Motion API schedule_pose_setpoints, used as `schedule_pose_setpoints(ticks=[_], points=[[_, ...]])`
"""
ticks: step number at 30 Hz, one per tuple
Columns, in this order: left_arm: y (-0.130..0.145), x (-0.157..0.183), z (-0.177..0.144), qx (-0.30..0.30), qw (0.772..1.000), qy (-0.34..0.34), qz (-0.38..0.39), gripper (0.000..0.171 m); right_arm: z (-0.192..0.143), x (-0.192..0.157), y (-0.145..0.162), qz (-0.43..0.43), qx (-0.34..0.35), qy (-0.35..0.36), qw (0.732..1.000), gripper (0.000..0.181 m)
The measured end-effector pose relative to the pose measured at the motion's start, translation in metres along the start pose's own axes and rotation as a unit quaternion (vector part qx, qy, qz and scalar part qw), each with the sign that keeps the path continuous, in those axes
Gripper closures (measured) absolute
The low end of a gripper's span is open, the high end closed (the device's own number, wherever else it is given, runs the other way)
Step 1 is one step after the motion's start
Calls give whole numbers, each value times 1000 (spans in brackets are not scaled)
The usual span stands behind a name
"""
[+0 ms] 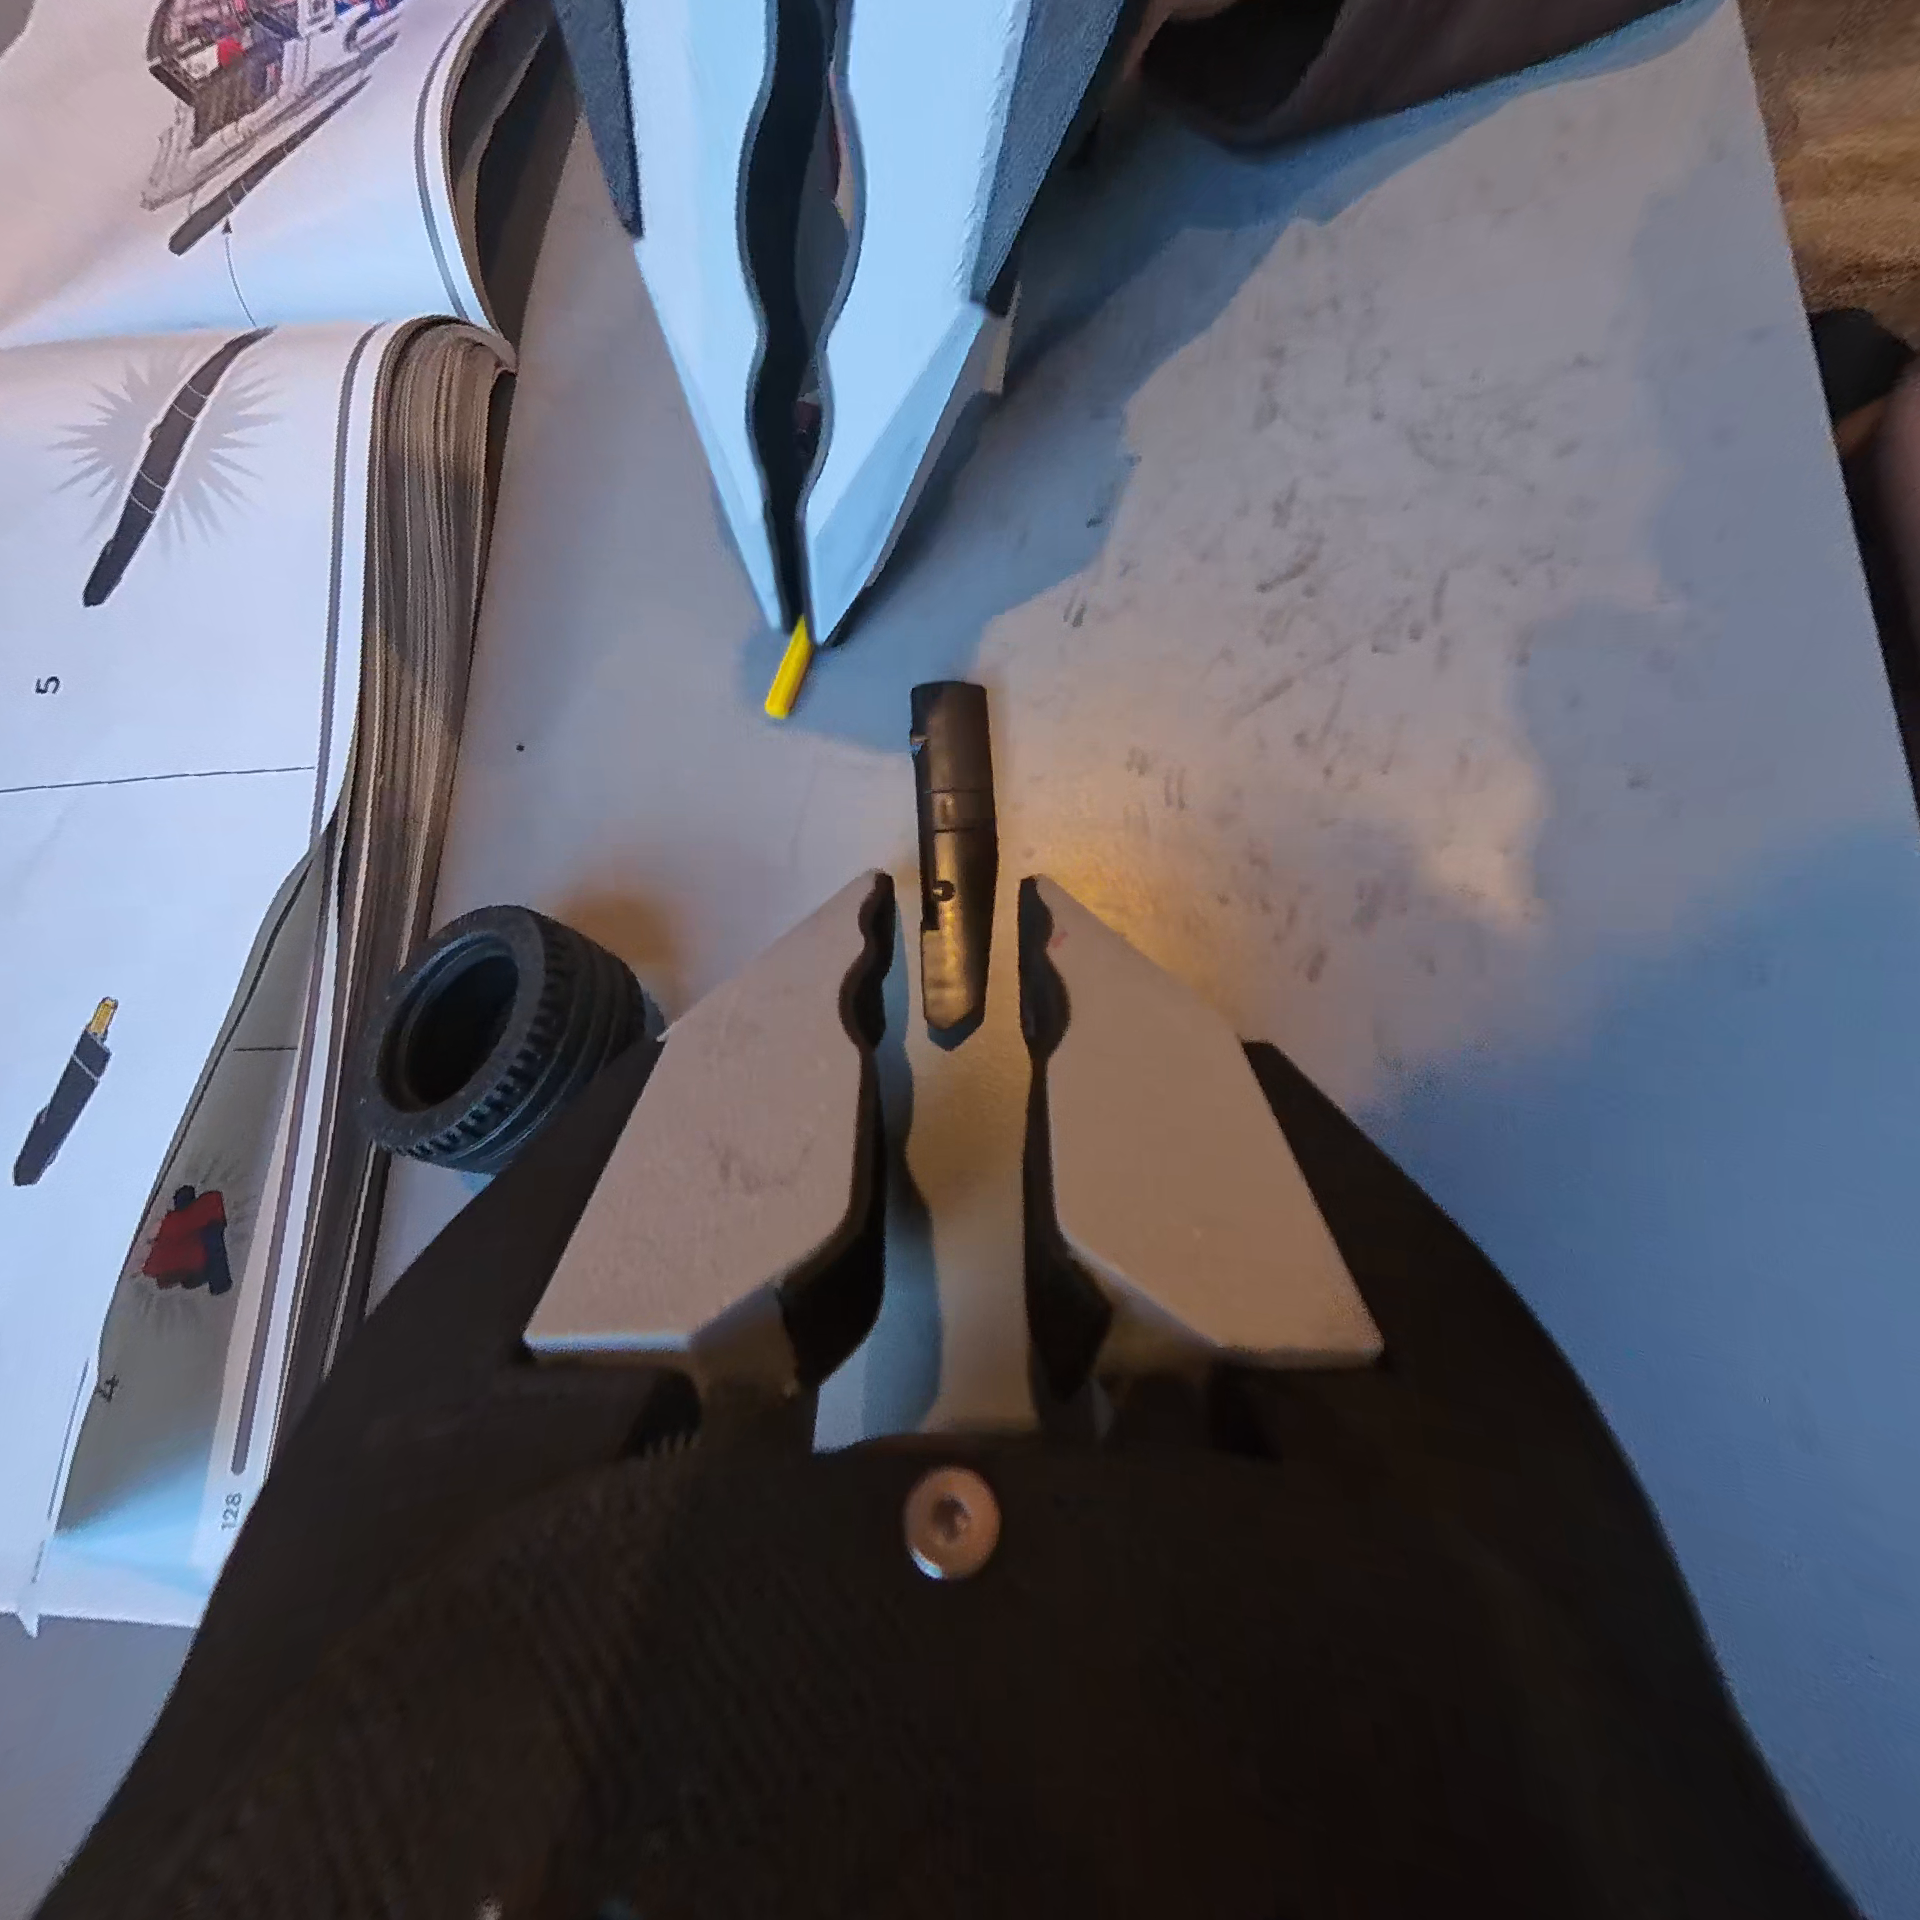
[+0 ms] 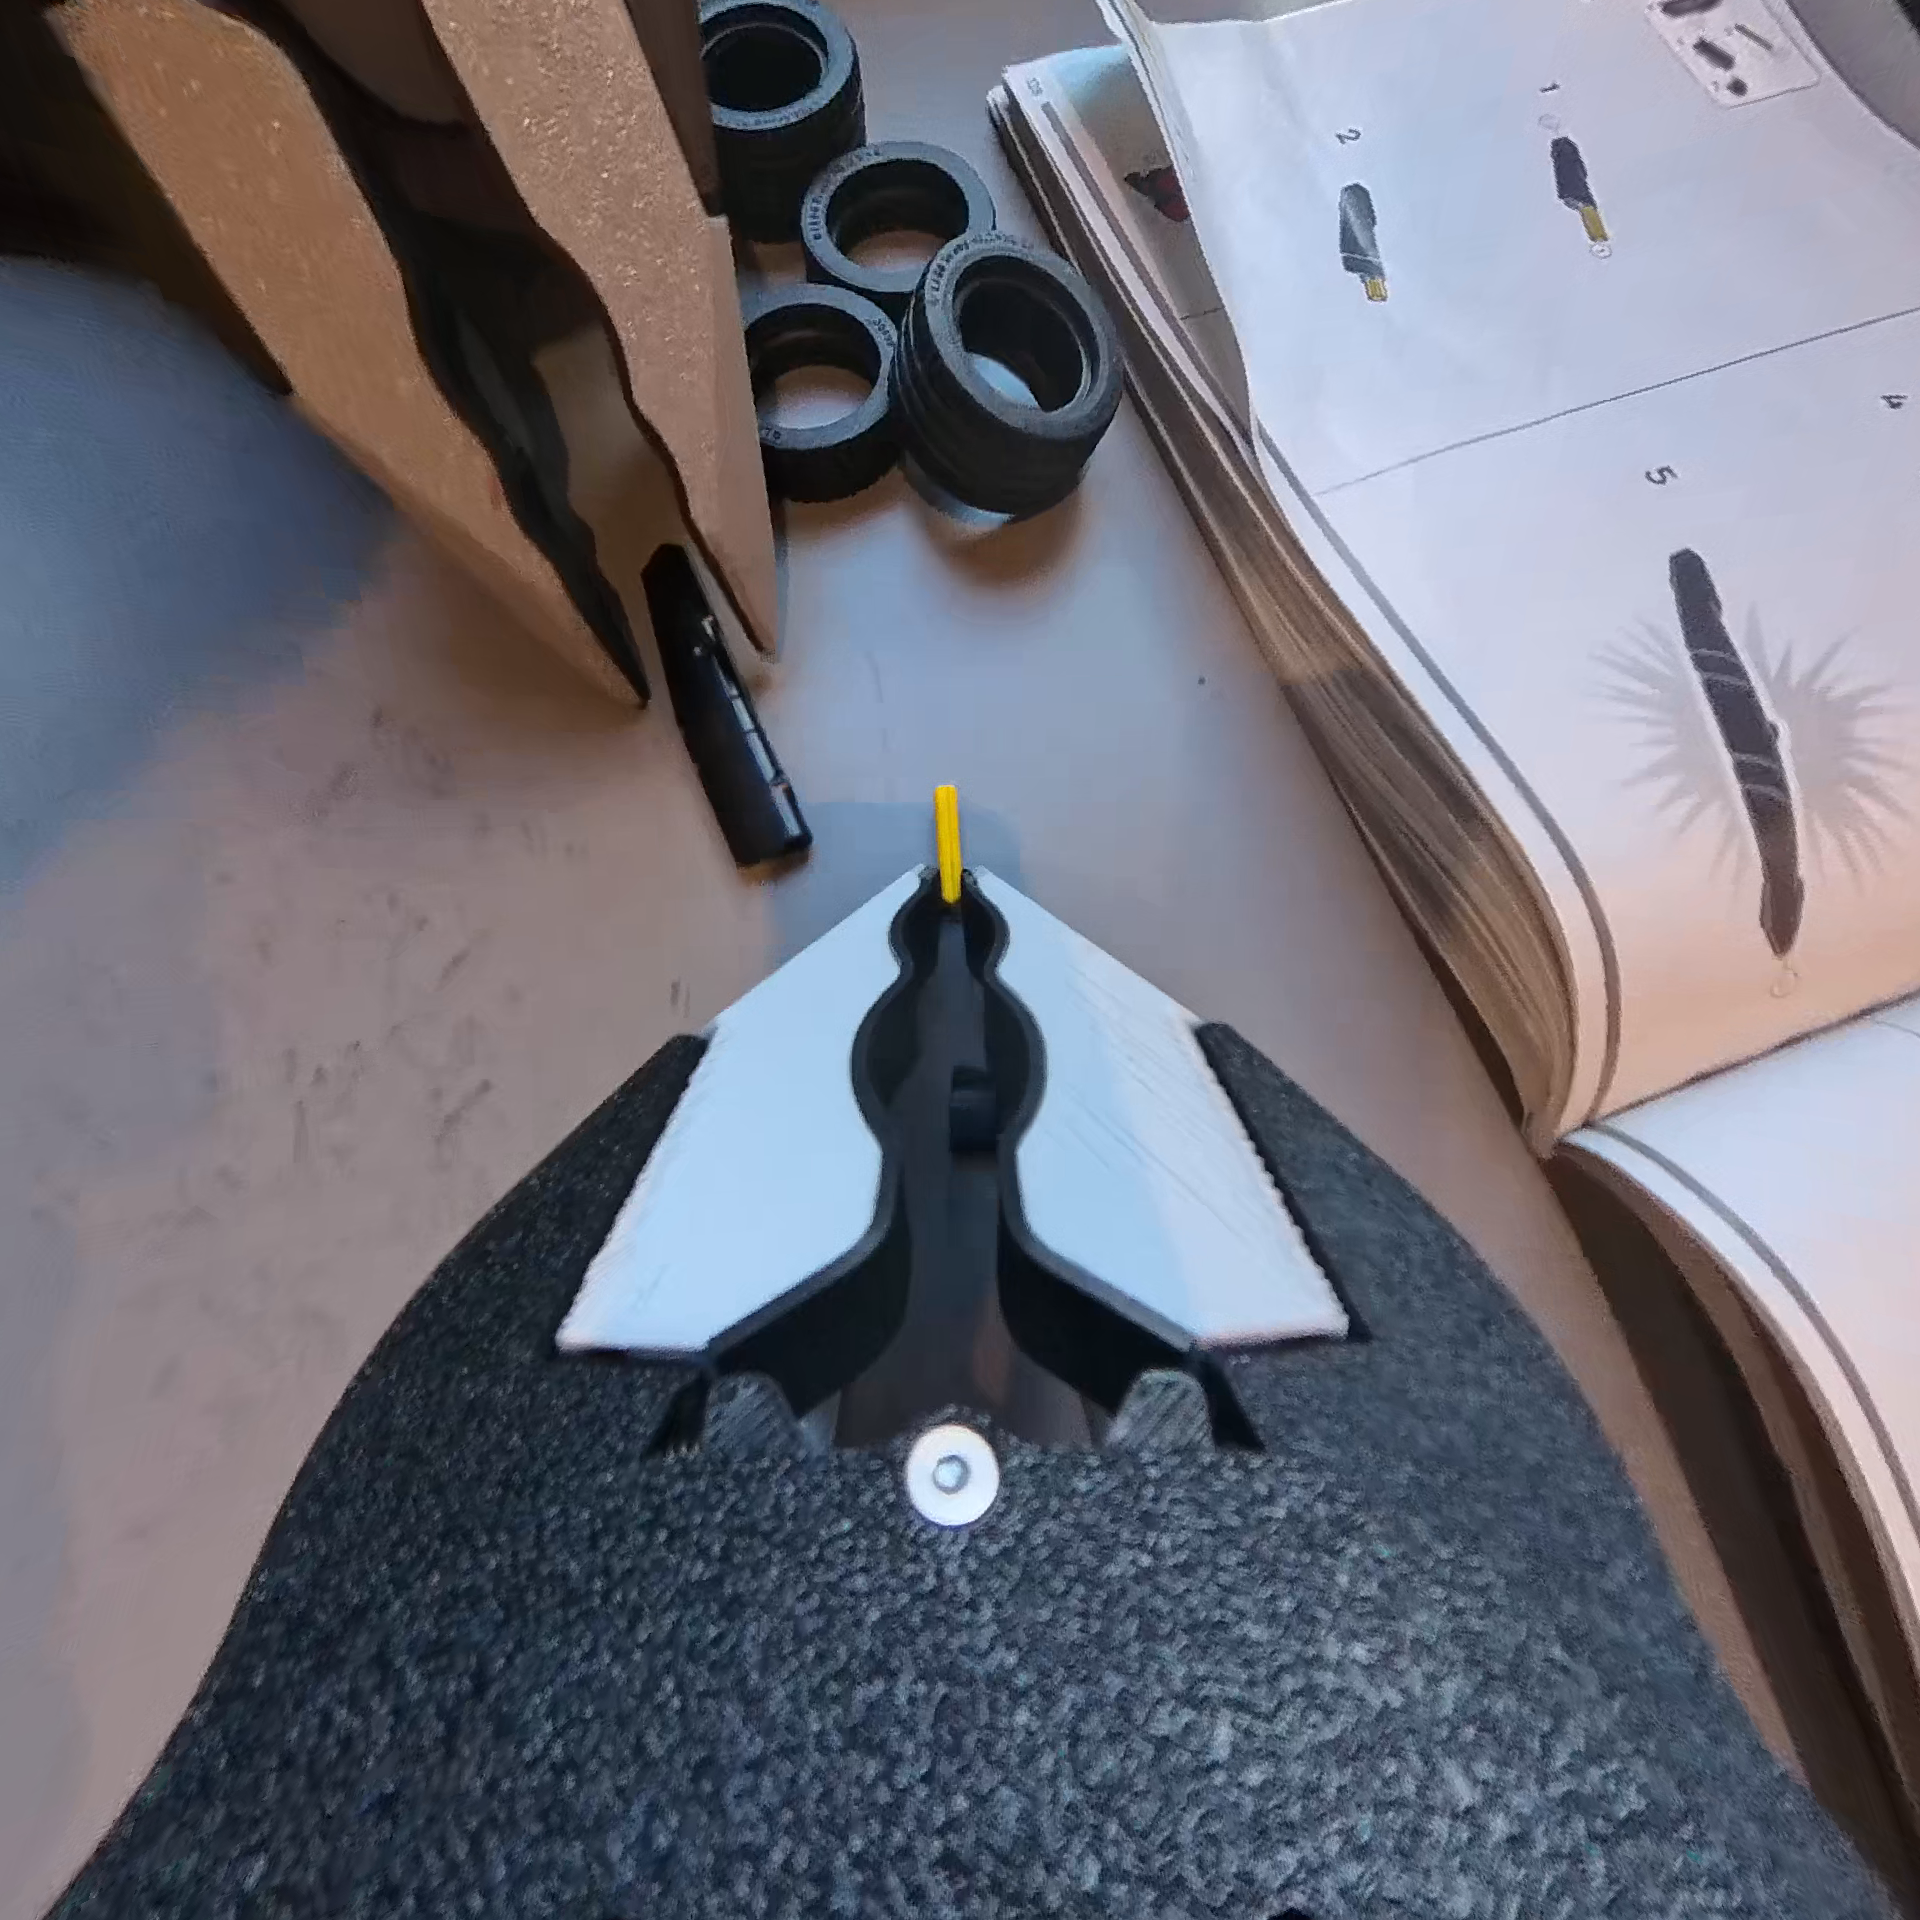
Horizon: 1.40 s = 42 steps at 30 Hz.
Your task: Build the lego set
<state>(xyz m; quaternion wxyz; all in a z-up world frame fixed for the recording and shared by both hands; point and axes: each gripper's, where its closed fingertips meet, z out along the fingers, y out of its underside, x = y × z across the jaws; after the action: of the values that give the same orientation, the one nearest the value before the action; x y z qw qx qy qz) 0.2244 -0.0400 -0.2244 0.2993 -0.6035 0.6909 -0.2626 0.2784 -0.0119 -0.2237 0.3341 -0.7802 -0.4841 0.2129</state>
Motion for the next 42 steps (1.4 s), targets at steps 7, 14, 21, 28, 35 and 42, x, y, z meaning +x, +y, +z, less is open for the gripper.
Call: schedule_pose_setpoints(ticks=[7, 14, 21, 28, 35, 42], points=[[-11, -1, 6, 10, 999, 11, -48, 143, -25, -16, 7, -43, 26, -12, 999, 179], [-21, -1, 16, -18, 999, 2, -38, 143, -21, -28, 22, -67, -1, -36, 997, 179], [-18, 2, 21, -28, 999, 7, -17, 159, -19, -30, 23, -70, -5, -41, 997, 179], [-20, 9, 22, -5, 999, 34, -20, 159, -19, -30, 24, -42, -7, -68, 997, 179], [-26, 11, 29, -3, 999, 37, -15, 159, -18, -31, 23, -56, -5, -55, 997, 179], [-28, 10, 30, -4, 999, 33, -18, 159, -18, -32, 21, -32, -5, -70, 997, 179]])
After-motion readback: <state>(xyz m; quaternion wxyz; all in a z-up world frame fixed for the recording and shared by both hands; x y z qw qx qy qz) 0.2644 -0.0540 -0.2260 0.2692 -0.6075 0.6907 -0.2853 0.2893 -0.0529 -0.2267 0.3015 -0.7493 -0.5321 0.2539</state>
